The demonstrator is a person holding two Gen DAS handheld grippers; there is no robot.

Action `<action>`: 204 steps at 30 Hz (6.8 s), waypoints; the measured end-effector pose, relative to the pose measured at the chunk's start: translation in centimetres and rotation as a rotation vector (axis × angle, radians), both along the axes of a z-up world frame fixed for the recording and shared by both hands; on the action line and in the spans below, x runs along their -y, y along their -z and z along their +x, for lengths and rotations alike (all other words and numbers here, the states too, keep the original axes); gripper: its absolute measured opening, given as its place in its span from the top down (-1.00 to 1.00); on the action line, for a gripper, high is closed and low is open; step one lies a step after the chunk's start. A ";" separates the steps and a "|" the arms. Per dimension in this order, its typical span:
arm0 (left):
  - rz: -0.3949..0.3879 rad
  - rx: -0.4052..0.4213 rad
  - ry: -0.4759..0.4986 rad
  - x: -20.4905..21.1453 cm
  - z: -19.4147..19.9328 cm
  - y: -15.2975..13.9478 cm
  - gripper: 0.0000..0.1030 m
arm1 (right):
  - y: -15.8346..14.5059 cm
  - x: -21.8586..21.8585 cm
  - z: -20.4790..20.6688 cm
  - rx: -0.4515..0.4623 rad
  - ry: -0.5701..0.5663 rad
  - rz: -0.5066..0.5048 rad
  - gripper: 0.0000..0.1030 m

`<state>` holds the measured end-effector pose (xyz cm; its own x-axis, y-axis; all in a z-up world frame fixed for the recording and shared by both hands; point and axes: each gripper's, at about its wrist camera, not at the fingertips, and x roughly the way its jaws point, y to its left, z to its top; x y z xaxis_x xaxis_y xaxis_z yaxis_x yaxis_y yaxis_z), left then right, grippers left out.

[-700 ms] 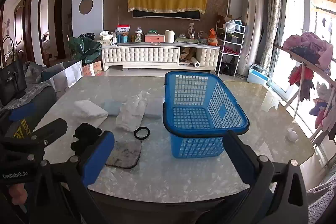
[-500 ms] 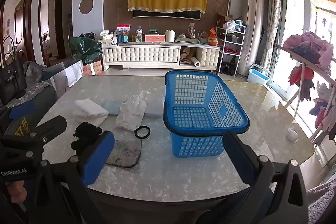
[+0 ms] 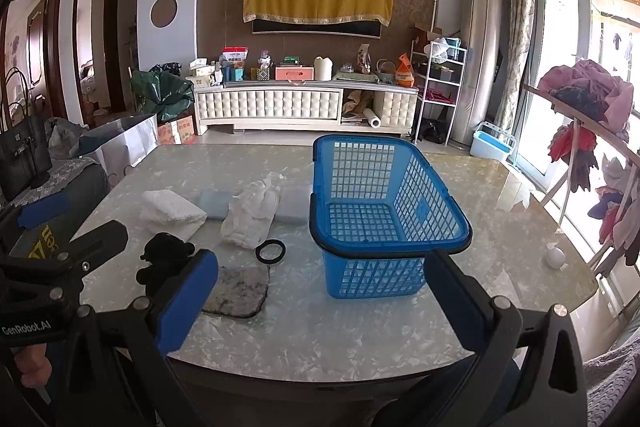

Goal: Organize soft objects

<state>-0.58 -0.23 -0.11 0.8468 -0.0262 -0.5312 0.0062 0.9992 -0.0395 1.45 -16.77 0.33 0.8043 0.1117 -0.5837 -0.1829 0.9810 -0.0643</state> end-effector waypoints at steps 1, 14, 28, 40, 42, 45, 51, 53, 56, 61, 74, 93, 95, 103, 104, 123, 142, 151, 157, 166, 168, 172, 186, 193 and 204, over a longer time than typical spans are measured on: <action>0.001 0.001 0.001 0.0 0.0 0.0 -1.00 | 0.0 0.0 0.0 -0.001 -0.001 -0.001 -1.00; 0.000 -0.010 0.002 0.0 -0.2 0.0 -1.00 | 0.3 0.2 0.1 -0.023 0.002 0.004 -1.00; -0.004 -0.017 0.005 -0.2 -0.2 0.1 -1.00 | 0.5 0.2 0.0 -0.028 -0.003 -0.001 -1.00; -0.008 -0.015 0.010 -0.1 -0.4 0.2 -1.00 | 0.5 0.2 -0.1 -0.029 -0.003 -0.002 -1.00; -0.012 -0.013 0.012 -0.1 -0.4 0.2 -1.00 | 0.5 0.1 0.0 -0.030 -0.003 -0.001 -1.00; -0.018 -0.019 0.017 -0.1 -0.4 0.2 -1.00 | 0.5 0.1 0.0 -0.031 -0.003 -0.003 -1.00; -0.023 -0.029 0.020 -0.1 -0.3 0.2 -1.00 | 0.5 0.1 -0.2 -0.031 -0.008 0.000 -1.00; -0.036 -0.039 0.025 0.0 0.0 0.2 -1.00 | 0.5 0.2 -0.1 -0.036 -0.010 0.007 -1.00; -0.057 -0.051 0.032 0.0 0.3 0.3 -1.00 | 0.3 0.4 0.0 -0.036 -0.011 0.014 -1.00; -0.047 -0.058 0.034 0.3 0.6 0.3 -1.00 | 0.2 0.5 0.2 -0.039 -0.012 0.005 -1.00; -0.038 -0.082 0.014 -2.1 2.8 -1.2 -1.00 | -0.7 1.9 1.8 -0.053 -0.075 0.070 -1.00; -0.007 -0.301 0.017 -8.6 7.5 1.5 -1.00 | 0.4 -3.9 8.1 -0.191 -0.272 -0.050 -1.00; -0.017 -0.324 0.023 -9.2 8.0 2.1 -1.00 | 1.0 -5.1 8.5 -0.208 -0.300 -0.073 -1.00; -0.044 -0.438 0.069 -10.9 10.0 6.2 -1.00 | 3.6 -8.9 10.3 -0.324 -0.392 -0.094 -1.00; -0.041 -0.450 0.072 -11.1 10.2 6.7 -1.00 | 4.1 -9.1 10.7 -0.346 -0.390 -0.086 -1.00; -0.079 -0.620 0.143 -10.8 13.0 13.7 -1.00 | 10.7 -9.2 12.7 -0.628 -0.312 -0.060 -0.86; -0.097 -0.645 0.196 -8.3 15.0 15.4 -1.00 | 11.8 -7.3 12.3 -0.734 -0.263 -0.114 0.09; -0.075 -0.627 0.181 -8.0 15.0 15.6 -1.00 | 11.2 -7.5 10.9 -0.767 -0.243 -0.020 0.70; -0.067 -0.620 0.171 -8.2 14.7 15.3 -1.00 | 8.6 -6.2 10.2 -0.711 -0.240 -0.034 0.73; -0.040 -0.613 0.155 -7.7 14.6 15.3 -1.00 | 2.6 -6.2 9.8 -0.622 -0.245 -0.135 0.73; -0.039 -0.614 0.152 -7.7 14.7 15.5 -1.00 | 1.2 -5.8 9.8 -0.600 -0.242 -0.141 0.72; -0.033 -0.618 0.146 -7.3 15.4 15.9 -1.00 | -1.3 -5.2 10.3 -0.557 -0.233 -0.157 0.73; 0.029 -0.652 0.168 -5.2 16.3 18.1 -1.00 | -8.5 0.3 12.3 -0.428 -0.184 -0.160 0.72; 0.066 -0.631 0.178 -4.3 16.4 18.4 -1.00 | -6.7 3.6 14.3 -0.463 -0.115 -0.199 0.72; 0.106 -0.580 0.247 -3.6 15.2 17.3 -0.46 | -2.4 6.8 16.2 -0.564 -0.073 -0.215 0.72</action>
<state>14.64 3.33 -17.41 0.3962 -0.1059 -0.9121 0.2437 0.9698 -0.0067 17.62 -23.52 2.72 0.3590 -0.0123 -0.9333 -0.3129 0.9405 -0.1328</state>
